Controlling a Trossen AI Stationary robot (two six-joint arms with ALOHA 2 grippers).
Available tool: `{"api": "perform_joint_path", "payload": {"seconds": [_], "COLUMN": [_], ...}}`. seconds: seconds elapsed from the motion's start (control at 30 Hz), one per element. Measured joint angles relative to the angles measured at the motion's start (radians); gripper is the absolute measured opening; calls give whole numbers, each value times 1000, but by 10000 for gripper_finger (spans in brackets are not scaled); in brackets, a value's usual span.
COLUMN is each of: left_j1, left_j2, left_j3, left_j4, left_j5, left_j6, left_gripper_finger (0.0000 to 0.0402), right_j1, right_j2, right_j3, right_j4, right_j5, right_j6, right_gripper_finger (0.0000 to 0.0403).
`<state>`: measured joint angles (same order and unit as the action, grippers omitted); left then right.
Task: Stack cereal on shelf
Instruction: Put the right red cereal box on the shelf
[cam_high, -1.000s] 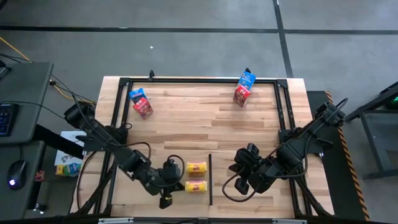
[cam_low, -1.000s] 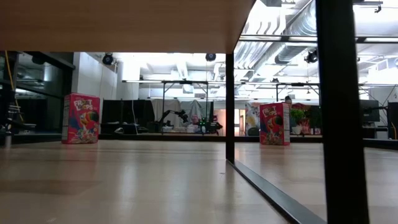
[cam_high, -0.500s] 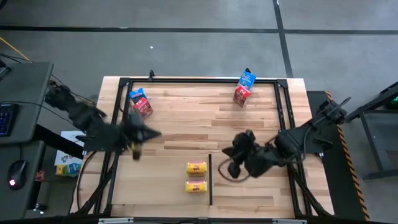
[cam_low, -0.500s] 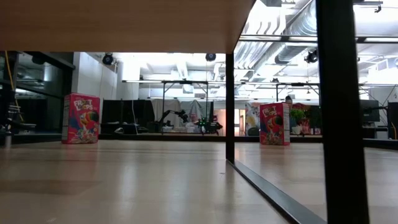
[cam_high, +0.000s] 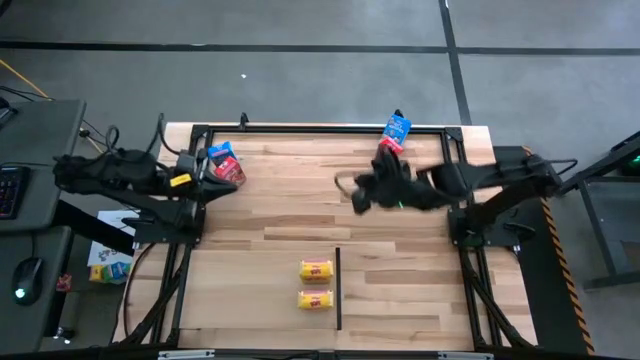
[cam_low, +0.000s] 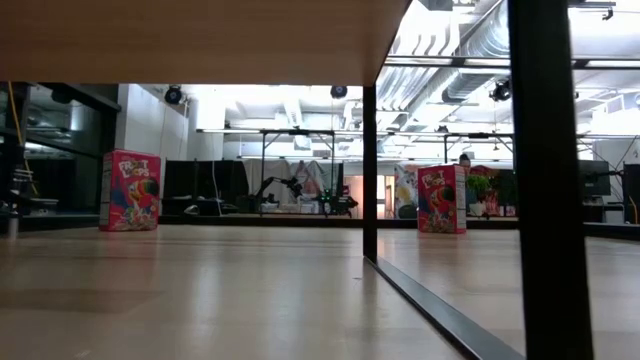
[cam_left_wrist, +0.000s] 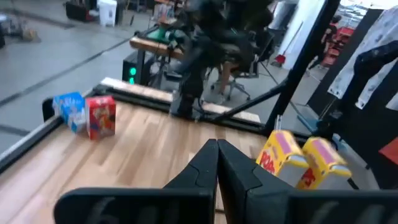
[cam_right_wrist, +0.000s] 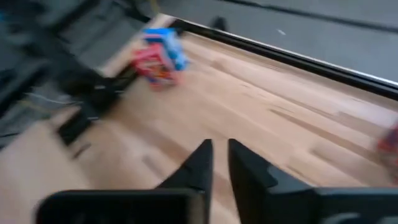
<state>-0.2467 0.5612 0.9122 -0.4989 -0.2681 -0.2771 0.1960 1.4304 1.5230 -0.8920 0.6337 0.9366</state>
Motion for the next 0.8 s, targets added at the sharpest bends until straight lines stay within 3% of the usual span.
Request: {"api": "perform_joint_path", "payload": {"seconds": [0.3,0.4,0.57,0.8], "left_j1": [20,20,20,20], "left_j2": [-45,-44,-43,-40], "left_j3": [-63,-64,-63,-63], "left_j4": [3,4,5,19], "left_j5": [-3,-26,-104,-196], "left_j6": [-89,-107,-159,-220], "left_gripper_finger": [0,0,0,0], "right_j1": [-438,-598,-791,-894], "right_j2": [15,42,91,167], "right_j3": [0,1,1,0], "right_j4": [-216,-286,-311,-249], "right_j5": [-203,-254,-352,-468], "right_j6": [-182,-283,-458,-662], "right_gripper_finger": [276,332,370,373]}}
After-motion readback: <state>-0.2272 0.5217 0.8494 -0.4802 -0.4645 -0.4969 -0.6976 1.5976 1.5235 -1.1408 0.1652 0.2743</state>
